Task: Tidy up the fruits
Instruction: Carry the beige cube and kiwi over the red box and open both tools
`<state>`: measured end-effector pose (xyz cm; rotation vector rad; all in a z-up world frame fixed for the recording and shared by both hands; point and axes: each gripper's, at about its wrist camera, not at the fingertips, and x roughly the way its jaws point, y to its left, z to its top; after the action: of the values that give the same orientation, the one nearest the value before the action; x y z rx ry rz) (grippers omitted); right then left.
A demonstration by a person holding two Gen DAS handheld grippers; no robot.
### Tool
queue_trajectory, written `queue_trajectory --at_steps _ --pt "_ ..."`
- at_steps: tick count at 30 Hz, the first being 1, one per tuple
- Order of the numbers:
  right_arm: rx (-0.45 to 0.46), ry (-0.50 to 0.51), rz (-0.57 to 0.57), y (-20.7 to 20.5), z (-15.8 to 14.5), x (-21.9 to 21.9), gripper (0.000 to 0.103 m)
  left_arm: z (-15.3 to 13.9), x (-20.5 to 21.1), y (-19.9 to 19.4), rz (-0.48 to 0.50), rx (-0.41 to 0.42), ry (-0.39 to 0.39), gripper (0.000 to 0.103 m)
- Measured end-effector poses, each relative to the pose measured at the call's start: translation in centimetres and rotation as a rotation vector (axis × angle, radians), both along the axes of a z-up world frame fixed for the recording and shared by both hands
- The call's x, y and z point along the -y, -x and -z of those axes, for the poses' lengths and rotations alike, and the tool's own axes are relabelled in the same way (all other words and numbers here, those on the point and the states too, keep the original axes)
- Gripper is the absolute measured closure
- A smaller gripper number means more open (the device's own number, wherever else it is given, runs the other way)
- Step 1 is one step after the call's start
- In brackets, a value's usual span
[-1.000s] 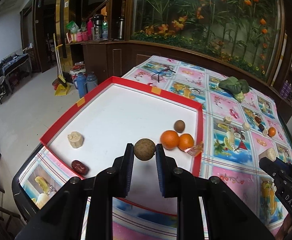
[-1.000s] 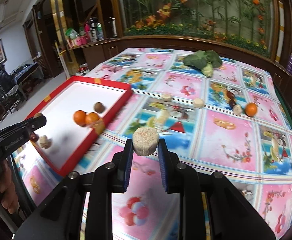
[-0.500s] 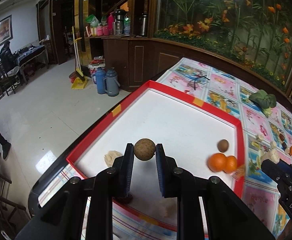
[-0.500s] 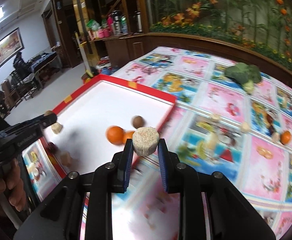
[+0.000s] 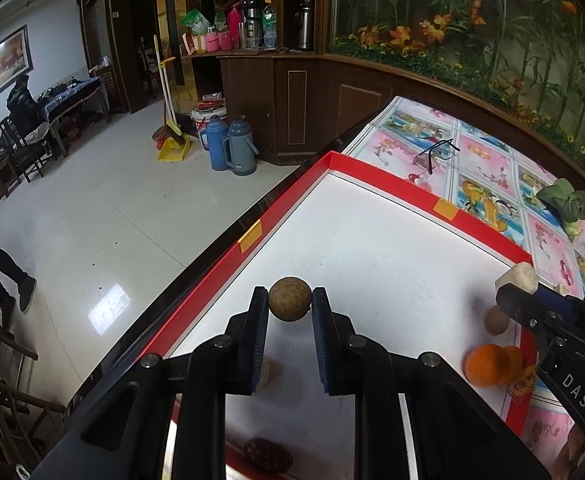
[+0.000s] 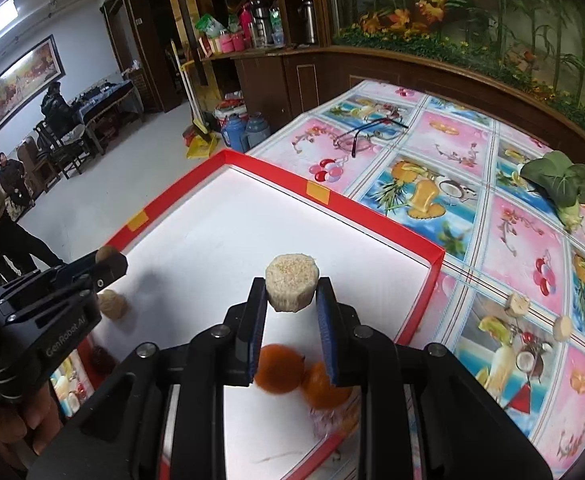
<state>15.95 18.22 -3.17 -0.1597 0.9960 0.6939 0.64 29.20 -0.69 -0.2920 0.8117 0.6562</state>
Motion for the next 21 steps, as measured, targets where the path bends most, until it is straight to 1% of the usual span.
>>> queue_trajectory --at_steps 9,16,17,18,19,20,21 --pt "-0.047 0.050 0.004 -2.1 2.3 -0.8 0.076 0.7 -0.9 -1.5 -0.010 -0.047 0.001 0.083" --pt "-0.068 0.077 0.006 -2.7 3.1 -1.1 0.076 1.7 -2.2 -2.0 -0.035 -0.086 0.048 0.082" --pt "-0.073 0.081 0.006 -2.8 3.2 -1.2 0.076 1.9 -2.3 -2.2 -0.036 -0.092 0.058 0.081" --pt "-0.080 0.086 0.006 -2.9 3.4 -1.3 0.076 2.0 -2.4 -2.2 -0.045 -0.099 0.063 0.078" --pt "-0.084 0.091 0.005 -3.0 3.6 -1.5 0.076 2.0 -2.5 -2.1 -0.057 -0.102 0.063 0.067" --pt "-0.086 0.097 0.005 -3.1 3.7 -1.6 0.076 2.0 -2.6 -1.9 -0.067 -0.097 0.065 0.051" --pt "-0.084 0.103 0.008 -3.2 3.8 -1.6 0.073 1.9 -2.6 -1.8 -0.069 -0.090 0.067 0.043"
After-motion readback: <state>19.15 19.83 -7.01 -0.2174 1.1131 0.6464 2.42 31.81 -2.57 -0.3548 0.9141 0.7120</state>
